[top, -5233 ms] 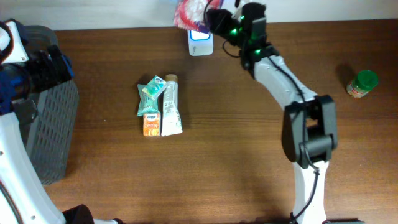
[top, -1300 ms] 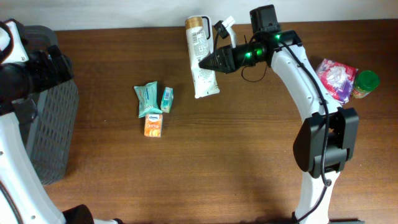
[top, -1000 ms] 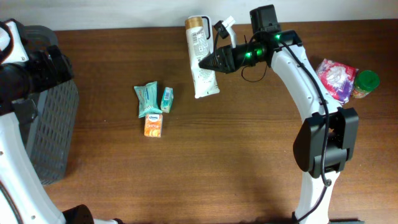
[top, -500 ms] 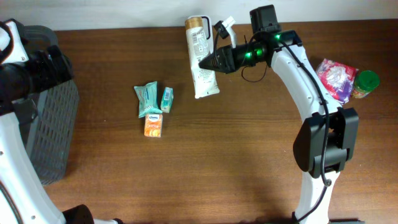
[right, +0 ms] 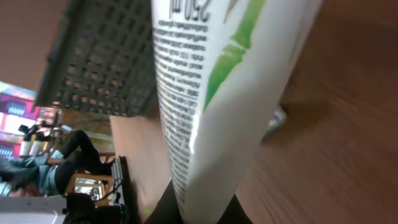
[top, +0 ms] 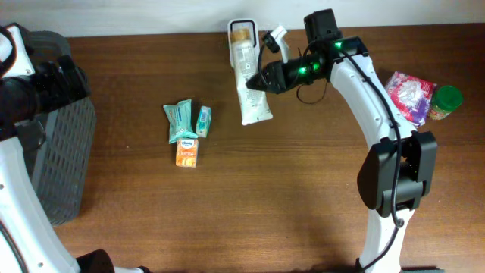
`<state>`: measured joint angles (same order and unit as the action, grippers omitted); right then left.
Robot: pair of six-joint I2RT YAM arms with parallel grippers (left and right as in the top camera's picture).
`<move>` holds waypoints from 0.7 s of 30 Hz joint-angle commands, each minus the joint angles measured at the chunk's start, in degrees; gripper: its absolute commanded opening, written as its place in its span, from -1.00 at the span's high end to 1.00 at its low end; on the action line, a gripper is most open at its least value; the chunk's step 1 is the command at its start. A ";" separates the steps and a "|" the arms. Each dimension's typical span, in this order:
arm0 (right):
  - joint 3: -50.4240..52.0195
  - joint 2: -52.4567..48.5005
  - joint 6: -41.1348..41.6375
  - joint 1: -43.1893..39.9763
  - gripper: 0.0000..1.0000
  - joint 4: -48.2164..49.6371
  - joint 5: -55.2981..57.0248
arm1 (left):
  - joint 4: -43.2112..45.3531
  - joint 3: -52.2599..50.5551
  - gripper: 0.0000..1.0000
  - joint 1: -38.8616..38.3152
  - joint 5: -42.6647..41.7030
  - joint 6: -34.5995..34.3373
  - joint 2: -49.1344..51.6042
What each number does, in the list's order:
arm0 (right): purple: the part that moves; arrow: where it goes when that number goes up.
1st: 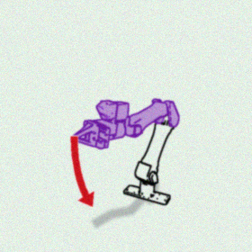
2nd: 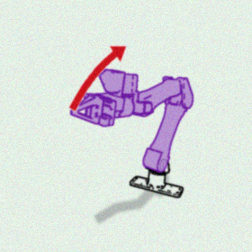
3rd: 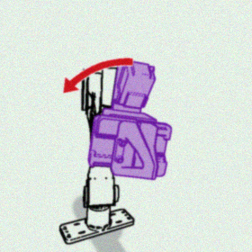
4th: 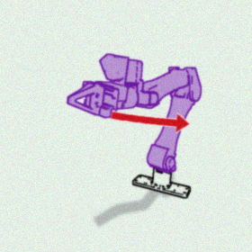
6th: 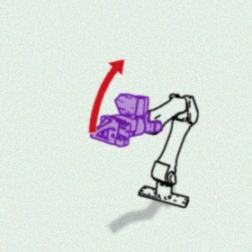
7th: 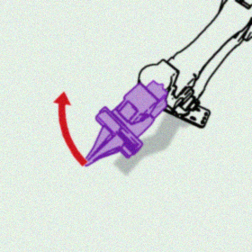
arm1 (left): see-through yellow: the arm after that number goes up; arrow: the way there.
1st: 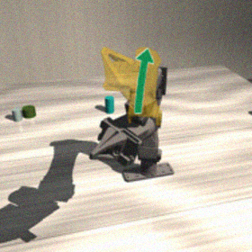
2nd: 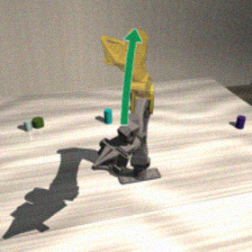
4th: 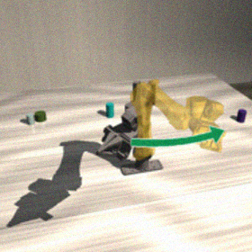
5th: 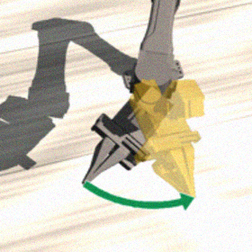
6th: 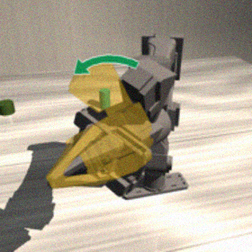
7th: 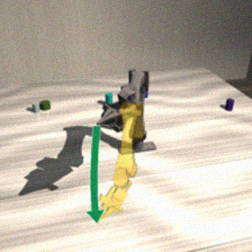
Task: Scan the item barcode
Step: 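Lift the white tube upright and hold it near the scanner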
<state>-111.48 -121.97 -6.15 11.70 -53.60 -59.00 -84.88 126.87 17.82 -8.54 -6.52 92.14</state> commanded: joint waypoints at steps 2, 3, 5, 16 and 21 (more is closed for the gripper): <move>-0.44 3.61 1.99 1.64 0.92 -5.81 23.91 | -0.07 0.57 -0.98 0.24 0.02 -0.24 -0.70; -0.35 3.54 10.47 3.02 0.92 -7.87 43.43 | -0.07 0.57 -0.98 0.24 0.02 -0.24 -0.72; 2.54 3.52 25.55 6.78 0.92 -11.85 75.41 | -0.07 0.57 -0.99 0.24 0.02 -0.24 -0.72; 20.96 1.60 26.56 11.56 0.67 -2.62 79.30 | -0.07 0.57 -0.98 0.24 0.02 -0.24 -0.72; 18.56 1.68 26.38 16.09 0.10 -1.16 70.49 | -0.07 0.57 -0.99 0.24 0.02 -0.24 -0.70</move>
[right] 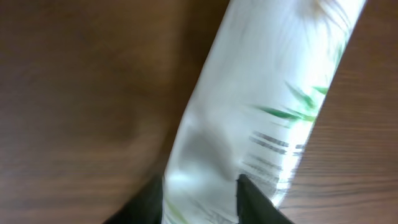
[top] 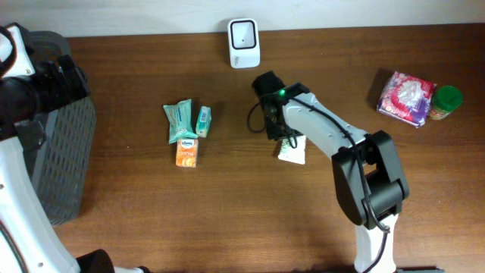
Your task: Scan the item barcode
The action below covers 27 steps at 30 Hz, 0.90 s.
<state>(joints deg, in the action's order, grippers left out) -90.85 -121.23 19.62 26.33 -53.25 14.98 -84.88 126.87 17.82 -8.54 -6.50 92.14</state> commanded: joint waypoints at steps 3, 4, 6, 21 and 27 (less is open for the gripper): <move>-11.69 0.96 -0.26 0.13 -0.96 -8.28 -3.65 | -0.07 0.57 -0.98 0.24 0.02 -0.26 -0.70; -14.84 0.96 -1.62 -1.68 -0.97 -10.14 -3.63 | -0.07 0.57 -0.98 0.24 0.02 -0.26 -0.70; -16.17 0.96 -3.61 -5.66 -0.97 -10.95 -4.85 | -0.07 0.57 -0.98 0.24 0.02 -0.26 -0.70; -3.65 -3.02 -16.09 -13.92 -0.30 -0.68 -26.77 | -0.07 0.57 -0.98 0.24 0.02 -0.26 -0.72; -1.55 -3.02 -13.11 -13.86 0.41 2.75 -27.26 | -0.07 0.57 -0.98 0.24 0.02 -0.26 -0.72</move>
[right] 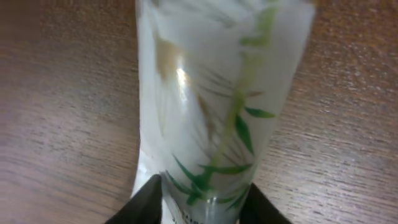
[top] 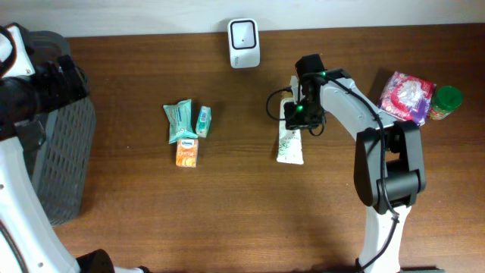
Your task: Scan the item barcode
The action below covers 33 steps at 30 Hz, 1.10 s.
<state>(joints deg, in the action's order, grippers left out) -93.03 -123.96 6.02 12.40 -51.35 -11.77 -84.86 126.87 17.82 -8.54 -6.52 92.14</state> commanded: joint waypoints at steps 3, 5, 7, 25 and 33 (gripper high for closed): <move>0.94 -0.28 0.48 0.74 -0.02 0.90 -0.48 | -0.09 0.57 -0.99 0.24 0.02 -0.24 -0.72; 2.21 -0.31 0.48 1.97 -0.09 1.92 -0.48 | -0.09 0.57 -0.98 0.24 0.02 -0.24 -0.72; 4.70 -0.28 0.48 3.78 0.10 4.61 0.42 | -0.09 0.57 -0.98 0.24 0.02 -0.24 -0.72; -22.25 -5.18 20.48 6.34 0.92 38.69 -1.16 | -0.09 0.57 -0.98 0.24 0.02 -0.24 -0.72; -22.27 -12.13 36.26 7.15 0.92 46.38 -2.43 | -0.09 0.57 -0.99 0.24 0.02 -0.24 -0.72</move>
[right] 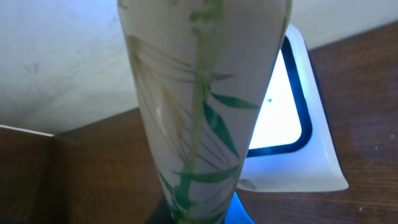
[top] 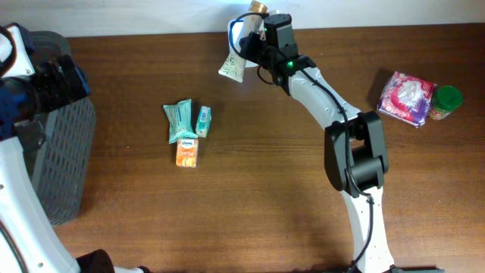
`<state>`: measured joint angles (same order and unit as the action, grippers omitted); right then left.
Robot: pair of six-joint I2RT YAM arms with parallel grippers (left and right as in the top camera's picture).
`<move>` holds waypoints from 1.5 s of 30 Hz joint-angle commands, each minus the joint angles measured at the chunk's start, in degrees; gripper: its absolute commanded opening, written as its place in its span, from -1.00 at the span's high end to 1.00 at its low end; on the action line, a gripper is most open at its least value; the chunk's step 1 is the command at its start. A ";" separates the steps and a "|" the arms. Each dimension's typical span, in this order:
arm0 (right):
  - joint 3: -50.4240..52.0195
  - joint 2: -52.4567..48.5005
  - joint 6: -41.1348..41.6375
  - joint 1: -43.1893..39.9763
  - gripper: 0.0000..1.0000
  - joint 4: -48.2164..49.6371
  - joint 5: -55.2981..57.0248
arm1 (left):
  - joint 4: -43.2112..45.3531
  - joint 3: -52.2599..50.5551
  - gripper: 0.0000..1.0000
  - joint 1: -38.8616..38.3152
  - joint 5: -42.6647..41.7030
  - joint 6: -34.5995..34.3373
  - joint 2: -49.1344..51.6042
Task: Scan the item barcode
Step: 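Carry the white tube to the table's right edge and release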
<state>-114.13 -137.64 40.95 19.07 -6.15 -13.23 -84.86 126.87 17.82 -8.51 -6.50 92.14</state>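
A white tube with green bamboo leaves (right: 199, 106) is held in front of the white scanner (right: 297, 155) at the table's back edge, with my right gripper (right: 199, 214) shut on its lower end. The leaf side faces the wrist camera, and the scanner's window glows white with a blue rim. From overhead the tube (top: 235, 64) slants across the scanner (top: 236, 29), hiding most of it, with the right gripper (top: 254, 47) beside it. My left arm (top: 42, 87) hangs at the far left over the basket; its fingers are not discernible.
A dark mesh basket (top: 64, 163) stands at the left edge. A teal packet (top: 179, 117), a small teal box (top: 203, 120) and an orange carton (top: 186, 152) lie left of centre. A pink packet (top: 408, 95) and a green-lidded jar (top: 445, 100) sit at the right.
The tube was low over the table right of centre, the right gripper at its upper end. Now the gripper holds it up against the scanner at the back edge. The left arm is unchanged.
At first the right gripper held the tube by the scanner, its printed side toward the wrist camera. Then tube and gripper were at mid-table, the scanner uncovered. Later the gripper gripped the tube with the leaf side toward the camera. Now the tube is at the scanner again.
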 commanded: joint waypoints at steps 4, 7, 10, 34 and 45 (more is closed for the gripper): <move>-1.18 0.74 1.33 0.48 0.92 -1.16 -0.96 | -0.09 0.57 -0.98 0.24 0.00 -0.26 -0.72; -1.18 0.70 -1.55 0.48 0.92 -4.98 -1.05 | -0.09 0.57 -0.98 0.24 0.00 -0.26 -0.72; -2.51 0.90 -10.60 0.42 0.92 -8.90 -1.57 | -0.09 0.57 -0.98 0.24 0.00 -0.26 -0.72; -27.08 -9.42 -37.31 -33.75 0.92 -74.23 26.05 | -0.11 0.57 -0.98 0.24 0.00 -0.26 -0.72; -29.27 0.46 -35.82 -25.97 -0.97 -80.30 -0.46 | -0.09 0.57 -0.98 0.24 0.00 -0.26 -0.72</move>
<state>-141.99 -140.51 4.62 -11.03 -85.73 -2.61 -84.86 126.87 17.82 -8.51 -6.50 92.14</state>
